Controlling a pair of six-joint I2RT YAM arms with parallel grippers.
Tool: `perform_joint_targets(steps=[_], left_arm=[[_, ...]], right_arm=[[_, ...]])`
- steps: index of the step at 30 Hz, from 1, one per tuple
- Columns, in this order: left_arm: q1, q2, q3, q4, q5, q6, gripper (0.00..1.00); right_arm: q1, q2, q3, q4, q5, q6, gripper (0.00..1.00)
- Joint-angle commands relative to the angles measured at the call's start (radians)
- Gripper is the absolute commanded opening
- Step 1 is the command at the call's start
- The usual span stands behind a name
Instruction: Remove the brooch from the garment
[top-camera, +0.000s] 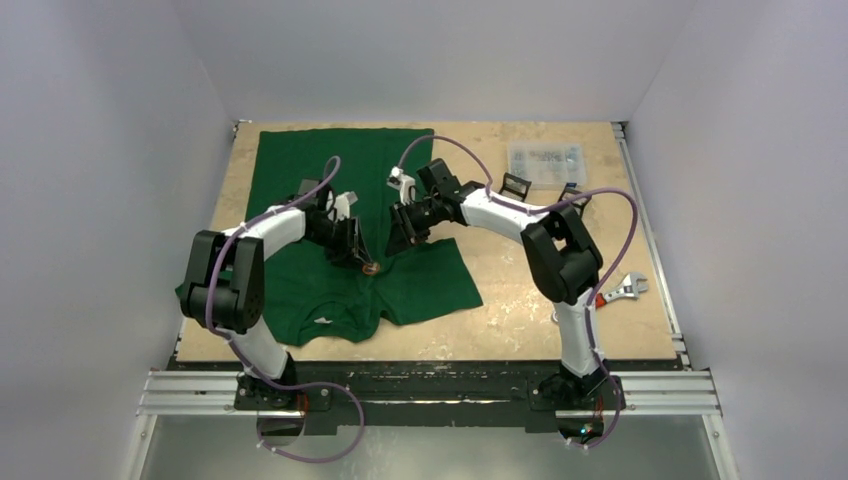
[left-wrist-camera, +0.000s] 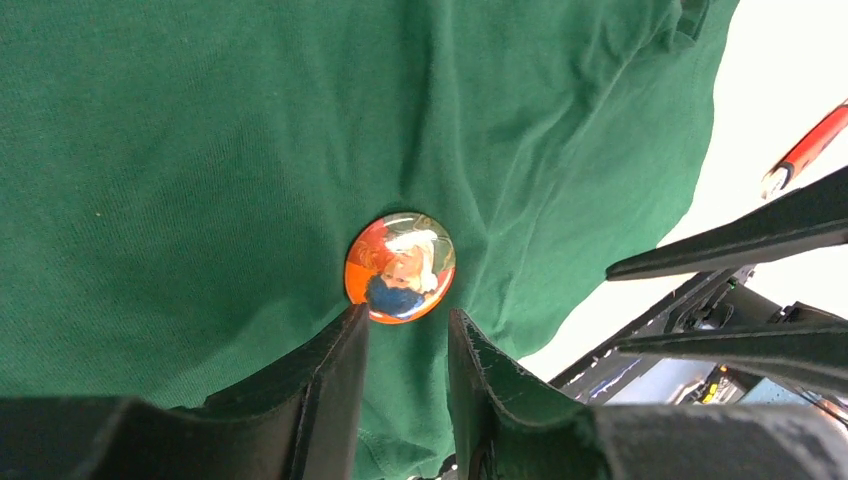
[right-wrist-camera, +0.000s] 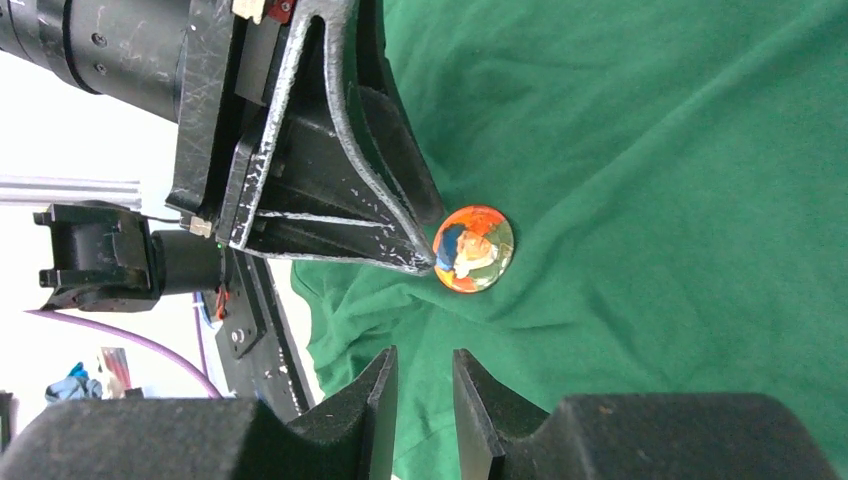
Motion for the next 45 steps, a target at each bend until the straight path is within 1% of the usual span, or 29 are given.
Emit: perform_joint_targets(steps=[1, 10, 23, 28, 33, 38, 41, 45], left_arm=[[0.017, 0.019, -0.005, 0.026, 0.023, -0.018, 0.34], [0.044, 0.039, -0.022, 0.028, 0.047, -0.028, 0.33], [0.051, 0.05, -0.061, 0.147, 0.183, -0.101, 0.33], [0.052, 0.03, -0.084, 0.209, 0.24, -0.137, 0.26], [0.051, 0.004, -0.1, 0.249, 0.259, -0.164, 0.24], [0.052, -0.001, -0.099, 0.259, 0.261, -0.171, 0.14], [0.052, -0.009, -0.096, 0.261, 0.264, -0.178, 0.14], [0.052, -0.021, -0.092, 0.244, 0.265, -0.173, 0.2]], right_arm=[[0.023, 0.019, 0.024, 0.054, -0.025, 0.038, 0.29], [0.052, 0.084, 0.047, 0.053, 0.008, 0.03, 0.25], [0.058, 0.169, 0.074, 0.027, 0.071, -0.001, 0.24], [0.058, 0.172, 0.059, 0.026, 0.073, -0.009, 0.23], [0.06, 0.174, 0.062, 0.026, 0.069, -0.011, 0.23], [0.058, 0.15, 0.054, 0.012, 0.051, -0.026, 0.23], [0.058, 0.116, 0.026, 0.013, 0.046, -0.027, 0.23], [0.048, 0.061, -0.003, 0.006, 0.037, -0.04, 0.27]])
